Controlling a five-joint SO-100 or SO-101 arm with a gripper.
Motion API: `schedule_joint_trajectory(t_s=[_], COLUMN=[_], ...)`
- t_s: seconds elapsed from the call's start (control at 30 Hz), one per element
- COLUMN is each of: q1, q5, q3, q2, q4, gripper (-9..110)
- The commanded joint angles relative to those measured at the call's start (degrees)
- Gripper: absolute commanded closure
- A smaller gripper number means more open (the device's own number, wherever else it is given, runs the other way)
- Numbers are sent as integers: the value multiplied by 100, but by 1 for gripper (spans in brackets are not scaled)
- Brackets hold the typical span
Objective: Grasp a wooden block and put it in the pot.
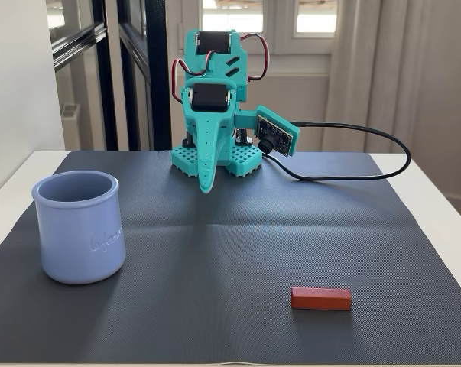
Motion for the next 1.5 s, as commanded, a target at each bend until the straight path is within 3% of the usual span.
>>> schedule_joint_trajectory(t_s=[0.0, 0.83, 1.17, 1.47], q1=[-26, -18, -79, -1178], q5=[35, 35, 44, 624], q3=[-18, -79, -1617, -3428], q2=[35, -79, -2654, -5353], q4=[-9, -44, -123, -79], gripper=[101, 101, 101, 101])
